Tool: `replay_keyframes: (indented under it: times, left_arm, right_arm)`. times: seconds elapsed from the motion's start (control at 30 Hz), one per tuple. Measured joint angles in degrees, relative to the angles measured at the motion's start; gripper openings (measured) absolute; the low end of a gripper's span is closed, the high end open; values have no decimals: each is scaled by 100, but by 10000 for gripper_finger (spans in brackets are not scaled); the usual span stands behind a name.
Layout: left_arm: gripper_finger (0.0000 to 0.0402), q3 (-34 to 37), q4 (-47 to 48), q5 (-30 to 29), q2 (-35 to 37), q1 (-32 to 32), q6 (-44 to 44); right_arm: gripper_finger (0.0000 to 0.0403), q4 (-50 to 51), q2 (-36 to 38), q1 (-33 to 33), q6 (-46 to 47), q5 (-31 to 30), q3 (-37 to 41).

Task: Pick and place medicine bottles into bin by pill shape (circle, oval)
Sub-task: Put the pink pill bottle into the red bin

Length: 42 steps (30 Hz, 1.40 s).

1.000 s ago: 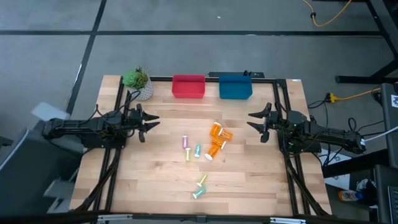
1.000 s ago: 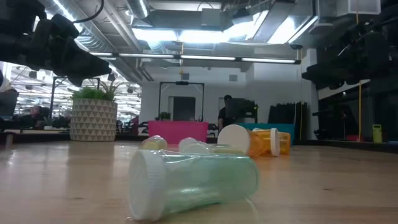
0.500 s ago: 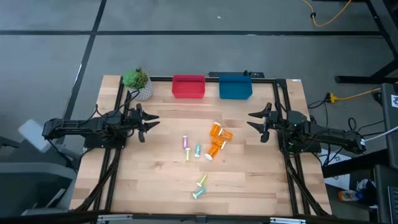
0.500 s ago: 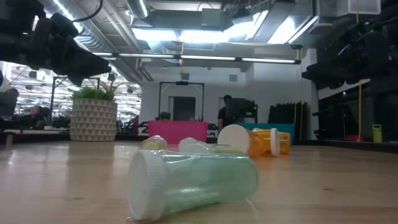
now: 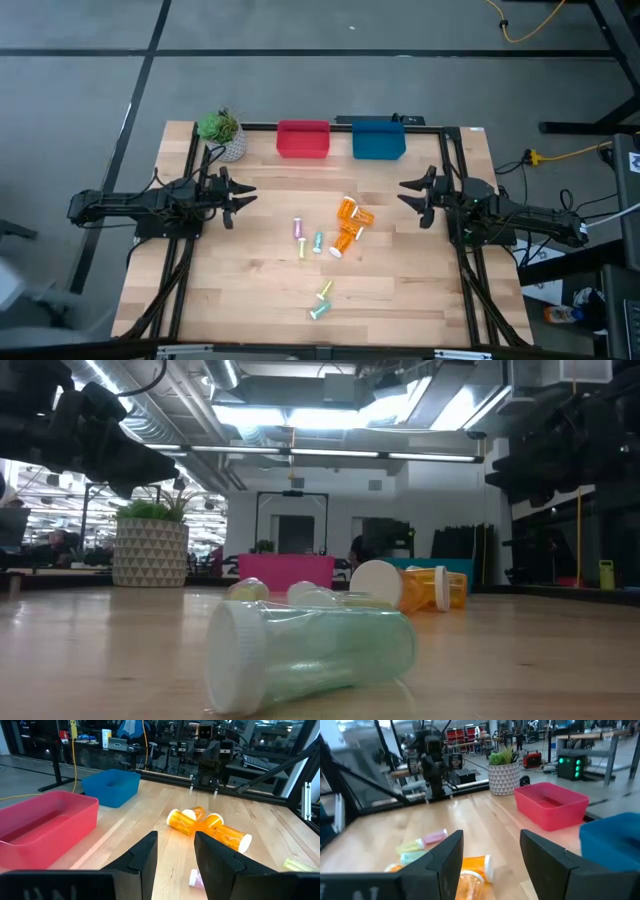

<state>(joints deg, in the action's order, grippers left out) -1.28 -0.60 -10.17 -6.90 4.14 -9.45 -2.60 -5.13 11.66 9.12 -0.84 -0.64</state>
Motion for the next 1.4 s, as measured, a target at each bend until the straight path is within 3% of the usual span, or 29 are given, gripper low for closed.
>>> replay_keyframes:
  times: [0.13,0.4,0.73,0.87,1.03,1.23,1.4]
  left_arm:
    - [124,0,0,-4,2,0,190]
    - [124,0,0,-70,4,0,2062]
    - [124,0,-46,-90,5,0,2010]
    - [124,1,-45,-93,4,0,1425]
    - [124,0,-128,-106,4,0,813]
    - [124,0,-209,-342,0,0,969]
    - [124,0,-470,-458,-160,-21,628]
  right_arm:
    - [198,-22,0,0,559,0,0]
    - [198,-21,0,-2,1230,-3,0]
    - [198,-654,-2,-340,1390,316,0]
    - [198,-1177,-14,-789,1062,353,0]
    - [198,-1615,-465,-1422,1236,-125,0]
    - [198,-2176,-1583,-1981,2212,-1432,-31]
    - [198,-2211,-2614,-2103,2492,-2023,-744]
